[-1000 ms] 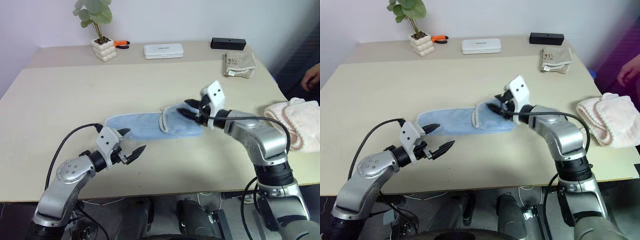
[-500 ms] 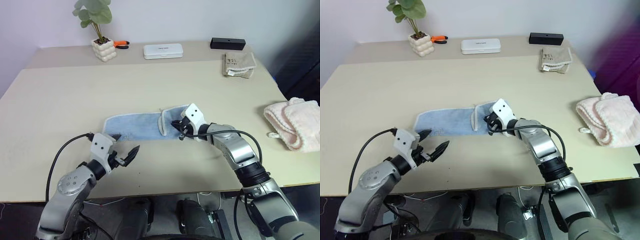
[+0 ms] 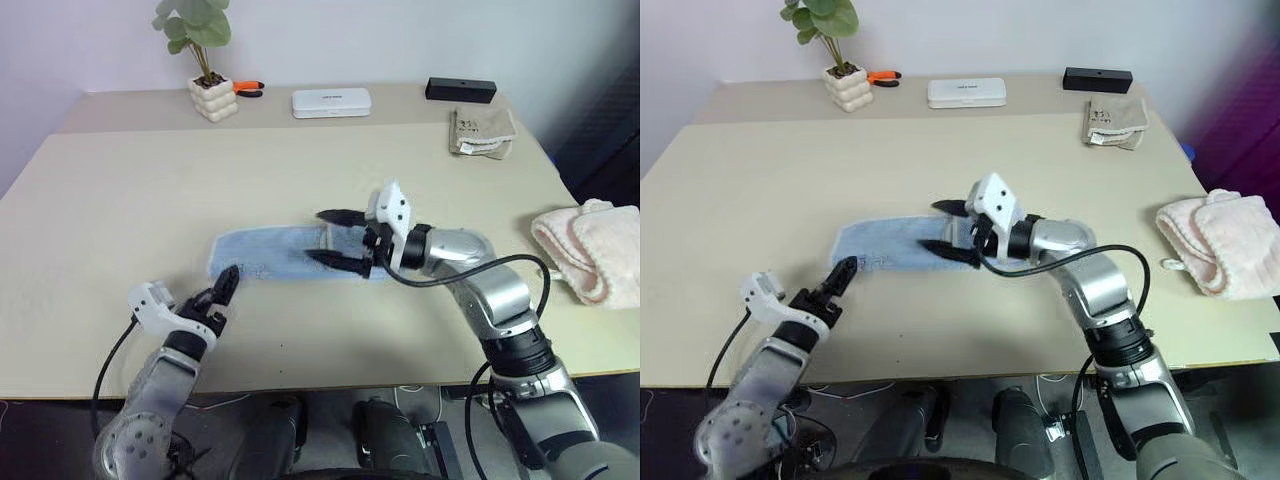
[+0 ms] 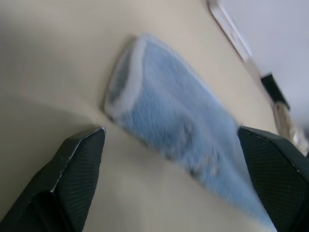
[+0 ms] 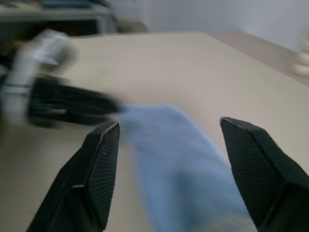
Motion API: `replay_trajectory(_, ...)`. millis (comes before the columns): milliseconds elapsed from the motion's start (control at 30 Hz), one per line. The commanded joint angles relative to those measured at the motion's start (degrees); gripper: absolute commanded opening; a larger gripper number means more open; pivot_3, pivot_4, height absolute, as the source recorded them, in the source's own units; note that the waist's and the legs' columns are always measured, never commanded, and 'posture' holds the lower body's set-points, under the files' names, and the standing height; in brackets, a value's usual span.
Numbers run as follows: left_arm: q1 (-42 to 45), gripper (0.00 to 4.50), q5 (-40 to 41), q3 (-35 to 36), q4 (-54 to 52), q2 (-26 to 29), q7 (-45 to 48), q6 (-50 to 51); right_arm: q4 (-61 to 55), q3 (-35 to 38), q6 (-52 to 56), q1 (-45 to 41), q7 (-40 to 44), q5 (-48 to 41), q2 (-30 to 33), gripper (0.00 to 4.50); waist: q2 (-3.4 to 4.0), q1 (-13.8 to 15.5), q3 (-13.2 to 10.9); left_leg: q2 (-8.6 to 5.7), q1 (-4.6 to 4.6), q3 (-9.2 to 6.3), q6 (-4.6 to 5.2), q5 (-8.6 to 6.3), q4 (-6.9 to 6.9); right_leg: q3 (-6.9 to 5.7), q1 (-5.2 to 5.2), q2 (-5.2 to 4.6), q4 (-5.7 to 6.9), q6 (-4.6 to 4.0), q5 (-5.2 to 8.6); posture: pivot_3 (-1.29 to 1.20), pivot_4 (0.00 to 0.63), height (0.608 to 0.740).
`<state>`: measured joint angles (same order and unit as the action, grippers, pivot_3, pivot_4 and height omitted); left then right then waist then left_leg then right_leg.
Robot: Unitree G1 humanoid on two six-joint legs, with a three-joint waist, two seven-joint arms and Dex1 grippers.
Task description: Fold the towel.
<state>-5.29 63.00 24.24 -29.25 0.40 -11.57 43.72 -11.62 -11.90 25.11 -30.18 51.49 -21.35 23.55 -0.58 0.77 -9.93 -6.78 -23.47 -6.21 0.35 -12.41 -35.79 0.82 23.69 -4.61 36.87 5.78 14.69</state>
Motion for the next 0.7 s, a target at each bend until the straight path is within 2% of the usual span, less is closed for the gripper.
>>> replay_trajectory(33, 3.3, 4.5, 5.3, 1.1, 4.3, 0.4, -6.2, 1.2, -3.3, 0.1, 0.6, -0.2, -1.0, -0.7, -0.8, 3.47, 0.01, 0.0, 0.0, 0.0, 0.01, 0.0, 0.0, 0.0, -0.04, 0.0, -0.04, 0.0, -0.01, 0.0, 0.0, 0.0, 0.15, 0.736)
replay_trajectory(100, 5.7, 4.5, 6.4, 0.8, 6.6, 0.6, -7.7, 1.1, -4.1, -0.2, 0.8, -0.1, -1.4, -0.6, -1.0, 3.47, 0.02, 0.1, 0.0, -0.01, 0.02, 0.0, 0.0, -0.01, -0.1, 0.0, -0.07, 0.01, -0.01, -0.01, 0.0, 0.0, 0.15, 0.736)
replay_trajectory(200, 7.1, 3.66, 7.1, 0.1, 7.8, 1.3, -8.6, 0.9, -4.7, -0.2, 1.2, 0.2, -1.8, -0.7, -1.0, 3.53, 0.02, 0.0, 0.0, -0.02, 0.03, -0.01, 0.0, -0.01, -0.11, -0.01, -0.09, 0.01, -0.01, -0.01, 0.0, 0.0, 0.15, 0.736)
replay_trajectory(433, 10.3, 0.14, 7.5, 0.8, 9.3, 2.7, -7.5, -1.9, -5.9, -0.3, 1.6, 1.1, -2.6, 0.2, 0.0, 3.53, -0.01, 0.0, 0.0, -0.05, 0.02, -0.01, 0.04, -0.04, -0.11, 0.0, -0.1, -0.01, -0.06, -0.02, 0.01, 0.0, 0.15, 0.736)
replay_trajectory(533, 10.8, 0.01, 6.1, 1.4, 8.5, 3.8, -5.6, -4.6, -6.2, -0.2, 1.7, 1.4, -2.8, 0.3, 0.3, 3.53, -0.01, -0.1, 0.0, -0.04, 0.02, -0.01, 0.03, -0.04, -0.1, 0.0, -0.07, -0.01, -0.04, -0.02, 0.0, 0.0, 0.15, 0.736)
replay_trajectory(600, 10.7, 0.01, 2.8, 4.2, 6.9, 8.3, -2.5, -8.2, -6.4, -0.1, 2.2, 2.0, -3.2, 0.6, 1.0, 3.53, -0.06, -0.2, 0.0, -0.04, 0.02, 0.0, 0.03, -0.05, -0.08, 0.02, -0.06, -0.01, -0.05, -0.03, 0.01, 0.0, 0.15, 0.736)
replay_trajectory(633, 9.8, 0.01, -0.9, 5.7, 6.1, 13.1, 0.5, -9.8, -5.8, -0.2, 2.9, 2.6, -4.0, 2.1, 2.2, 3.53, -0.07, -0.3, 0.0, -0.03, 0.01, -0.01, 0.02, -0.05, -0.05, 0.02, -0.03, 0.0, -0.04, -0.05, 0.02, 0.0, 0.15, 0.736)
replay_trajectory(700, 8.4, 0.01, -3.2, 7.9, 5.3, 20.1, 5.6, -10.8, -3.4, -1.3, 2.4, 4.2, -4.7, 5.9, 4.8, 3.53, -0.08, -0.3, 0.0, 0.0, 0.02, 0.01, -0.04, -0.07, 0.03, 0.04, 0.04, 0.04, -0.02, -0.16, 0.08, 0.0, 0.15, 0.736)
